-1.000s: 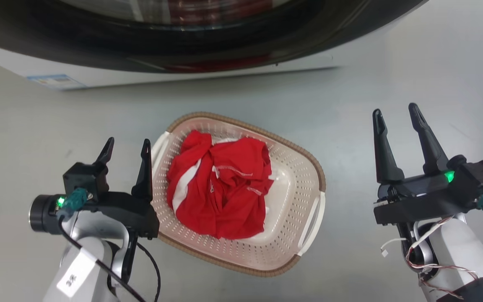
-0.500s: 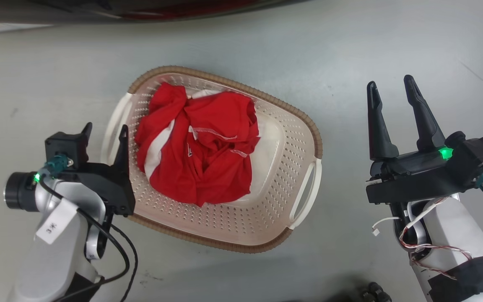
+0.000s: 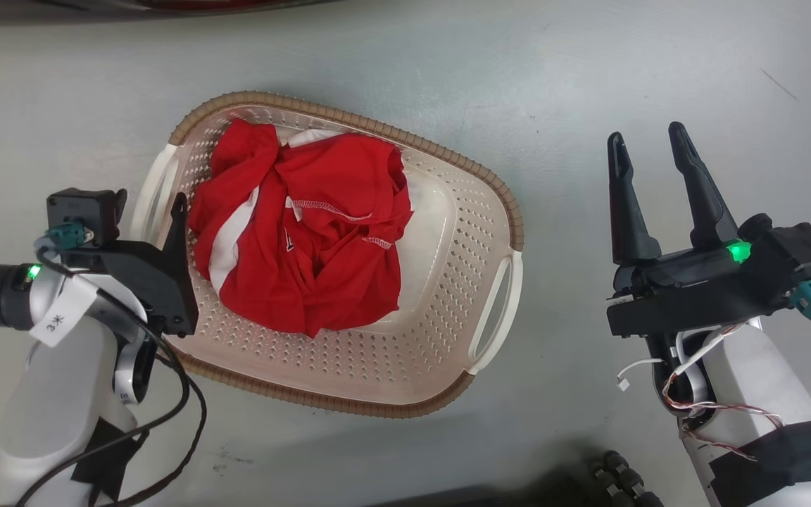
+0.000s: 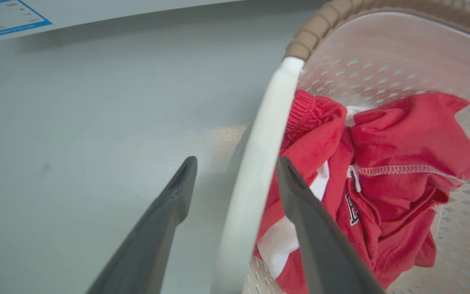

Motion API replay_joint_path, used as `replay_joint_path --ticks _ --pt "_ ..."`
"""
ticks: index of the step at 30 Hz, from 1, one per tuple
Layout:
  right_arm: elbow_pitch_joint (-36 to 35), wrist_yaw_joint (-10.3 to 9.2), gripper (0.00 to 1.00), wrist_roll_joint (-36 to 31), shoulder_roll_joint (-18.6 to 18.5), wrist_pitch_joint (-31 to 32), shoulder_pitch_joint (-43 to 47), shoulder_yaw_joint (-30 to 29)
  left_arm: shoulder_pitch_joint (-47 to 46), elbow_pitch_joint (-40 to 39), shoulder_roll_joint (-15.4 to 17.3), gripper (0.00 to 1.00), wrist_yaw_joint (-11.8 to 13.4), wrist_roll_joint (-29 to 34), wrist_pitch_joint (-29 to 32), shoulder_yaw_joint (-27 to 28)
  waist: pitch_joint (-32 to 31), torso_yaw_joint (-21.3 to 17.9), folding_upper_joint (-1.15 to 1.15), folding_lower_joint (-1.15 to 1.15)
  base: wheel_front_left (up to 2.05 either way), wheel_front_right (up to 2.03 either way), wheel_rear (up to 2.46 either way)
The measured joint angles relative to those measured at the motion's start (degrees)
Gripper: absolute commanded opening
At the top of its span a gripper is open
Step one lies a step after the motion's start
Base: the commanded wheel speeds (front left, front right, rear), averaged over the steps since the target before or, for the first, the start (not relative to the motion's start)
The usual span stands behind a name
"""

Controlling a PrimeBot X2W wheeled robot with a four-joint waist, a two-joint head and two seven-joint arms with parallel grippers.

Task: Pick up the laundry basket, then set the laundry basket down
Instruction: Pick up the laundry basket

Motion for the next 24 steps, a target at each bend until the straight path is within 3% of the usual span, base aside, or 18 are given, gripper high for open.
replay_joint_path --ticks 6,7,9,10,12,15,24 --pt "0.49 0.42 1.00 -0.36 0.49 0.00 -0.10 -0.32 -1.55 2.96 0.34 1.00 -1.02 -0.03 0.76 -0.55 0.31 -0.42 0.00 0.00 0.00 0.00 0.00" --pt "0.56 0.43 1.00 -0.37 0.54 0.00 -0.12 -0.38 -1.82 3.48 0.37 0.91 -1.05 -0.02 0.88 -0.65 0.35 -0.48 0.00 0.00 0.00 0.00 0.00" --pt "0.66 0.49 1.00 -0.37 0.67 0.00 -0.15 -0.54 -2.33 4.31 0.49 0.45 -1.52 0.10 0.92 -0.96 0.42 -0.59 0.00 0.00 0.00 0.00 0.00" --pt "0.71 0.51 1.00 -0.38 0.73 0.00 -0.18 -0.60 -2.48 4.72 0.49 0.35 -1.53 0.10 0.93 -1.04 0.46 -0.64 0.00 0.00 0.00 0.00 0.00" --pt "0.88 0.86 1.00 -0.41 0.80 0.00 -0.26 -0.75 -2.71 5.67 0.51 0.00 -1.98 0.21 0.93 -1.35 0.51 -0.73 -0.01 0.00 0.00 0.00 0.00" --pt "1.02 0.92 1.00 -0.88 1.03 0.00 -0.40 -0.93 -3.08 6.38 0.57 0.00 -3.15 0.55 0.94 -2.10 0.57 -0.81 -0.02 -0.01 0.00 0.00 0.00" --pt "1.59 1.42 1.00 -1.19 1.20 0.00 -0.68 -1.71 -4.85 8.87 0.40 0.00 -3.04 1.60 0.14 -2.50 0.68 -0.84 -0.01 -0.01 0.00 0.00 0.00"
